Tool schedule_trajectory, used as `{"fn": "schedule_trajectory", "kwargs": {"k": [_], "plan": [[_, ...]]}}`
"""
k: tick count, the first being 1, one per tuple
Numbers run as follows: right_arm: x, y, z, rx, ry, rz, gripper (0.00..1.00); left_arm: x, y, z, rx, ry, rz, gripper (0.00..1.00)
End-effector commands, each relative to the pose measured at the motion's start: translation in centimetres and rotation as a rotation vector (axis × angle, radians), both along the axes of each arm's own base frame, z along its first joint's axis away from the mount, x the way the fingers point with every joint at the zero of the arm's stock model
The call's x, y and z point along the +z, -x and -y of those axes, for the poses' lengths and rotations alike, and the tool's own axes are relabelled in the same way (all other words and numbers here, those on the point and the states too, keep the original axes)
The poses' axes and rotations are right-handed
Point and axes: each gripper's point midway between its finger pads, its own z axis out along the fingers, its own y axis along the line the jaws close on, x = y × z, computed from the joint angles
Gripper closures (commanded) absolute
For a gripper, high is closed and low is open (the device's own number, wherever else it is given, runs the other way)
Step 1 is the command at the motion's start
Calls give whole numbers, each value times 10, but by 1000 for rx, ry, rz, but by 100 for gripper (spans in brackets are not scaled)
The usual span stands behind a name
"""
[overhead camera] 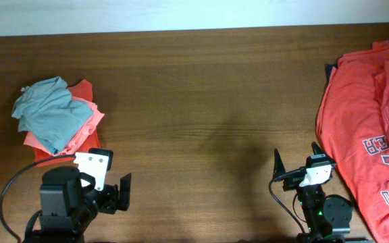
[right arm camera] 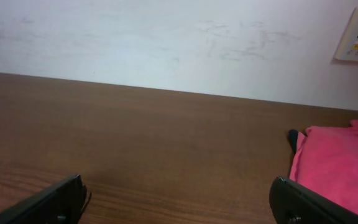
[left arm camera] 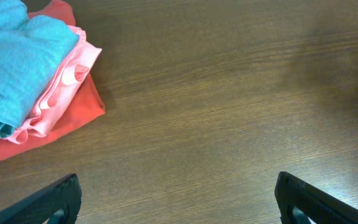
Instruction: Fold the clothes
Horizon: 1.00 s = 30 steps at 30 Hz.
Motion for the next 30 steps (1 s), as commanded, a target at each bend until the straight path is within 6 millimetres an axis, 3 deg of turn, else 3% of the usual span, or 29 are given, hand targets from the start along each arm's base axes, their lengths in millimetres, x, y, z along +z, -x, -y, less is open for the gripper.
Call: {"fn": "schedule_trajectory", "kwargs": {"k": [1,10,21,27,30], "plan": [[-1,1,-3,20,-4,0,1,1,0,1,7,12,5,1],[-1,1,-3,20,-4,0,1,-1,11,-7,25,-26,32,1],[-1,1,-3,20,-4,0,1,-1,-30,-15,74,-40,567,1],[-1,1,-3,20,-4,0,1,16,-46,-17,63,-99,896,1],[-1,1,-3,20,-4,0,1,6,-50,-16,55,-112,971,1]]}}
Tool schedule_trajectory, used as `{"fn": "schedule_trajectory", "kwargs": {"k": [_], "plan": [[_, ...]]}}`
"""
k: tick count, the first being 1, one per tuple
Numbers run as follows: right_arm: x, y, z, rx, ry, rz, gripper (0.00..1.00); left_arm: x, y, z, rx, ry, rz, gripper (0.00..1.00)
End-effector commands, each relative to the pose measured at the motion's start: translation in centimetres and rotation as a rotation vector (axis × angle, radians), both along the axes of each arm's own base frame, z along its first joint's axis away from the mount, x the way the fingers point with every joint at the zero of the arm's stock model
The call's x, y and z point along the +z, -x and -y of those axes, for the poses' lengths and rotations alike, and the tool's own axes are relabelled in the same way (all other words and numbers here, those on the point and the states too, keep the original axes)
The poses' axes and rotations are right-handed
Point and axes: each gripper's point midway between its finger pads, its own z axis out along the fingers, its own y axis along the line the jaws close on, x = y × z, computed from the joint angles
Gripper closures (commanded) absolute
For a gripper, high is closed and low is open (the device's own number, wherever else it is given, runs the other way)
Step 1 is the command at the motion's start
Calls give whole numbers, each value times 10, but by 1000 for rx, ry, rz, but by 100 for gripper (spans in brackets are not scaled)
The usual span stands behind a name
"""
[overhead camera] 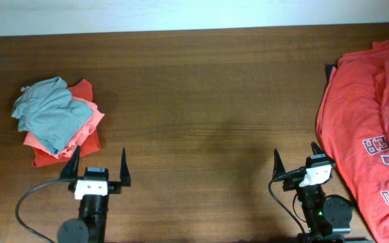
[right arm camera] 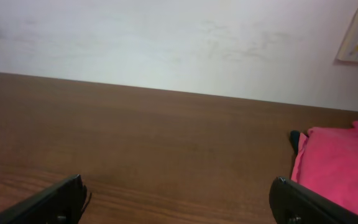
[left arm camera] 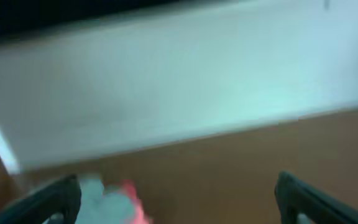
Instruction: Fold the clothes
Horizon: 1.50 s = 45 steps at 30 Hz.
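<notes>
A stack of folded clothes (overhead camera: 58, 121) lies at the table's left: a grey-blue garment on pink and red ones; it shows blurred as the stack (left arm camera: 107, 199) in the left wrist view. Unfolded red shirts (overhead camera: 373, 128) with white lettering are spread at the right edge, seen as pink cloth (right arm camera: 337, 162) by the right wrist camera. My left gripper (overhead camera: 96, 167) stands open just below the stack, holding nothing. My right gripper (overhead camera: 296, 162) stands open left of the red shirts, also empty.
The brown wooden table (overhead camera: 201, 101) runs to a white wall (right arm camera: 166, 43) at the back. A white wall panel hangs at the far right. A dark item (overhead camera: 330, 69) peeks from under the red shirts.
My left arm has drawn back toward the table's near edge and tilted up; its camera now faces the wall rather than down at the table. The right arm has not moved.
</notes>
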Motion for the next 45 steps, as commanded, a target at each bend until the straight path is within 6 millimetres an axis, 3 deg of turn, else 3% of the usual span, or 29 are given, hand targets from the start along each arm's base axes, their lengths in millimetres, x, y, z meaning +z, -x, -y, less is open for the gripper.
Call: {"fn": "schedule_trajectory", "kwargs": {"k": [1,7,45], "plan": [[-2,1,-2,12,-4,-2,1,-32,-5,2,-5,-60,-28,1],[-2,1,-2,12,-4,-2,1,-77,-5,8,-46,-65,-212,1],[-2,1,-2,12,-4,-2,2,-76,-6,7,-41,-65,-208,1]]}}
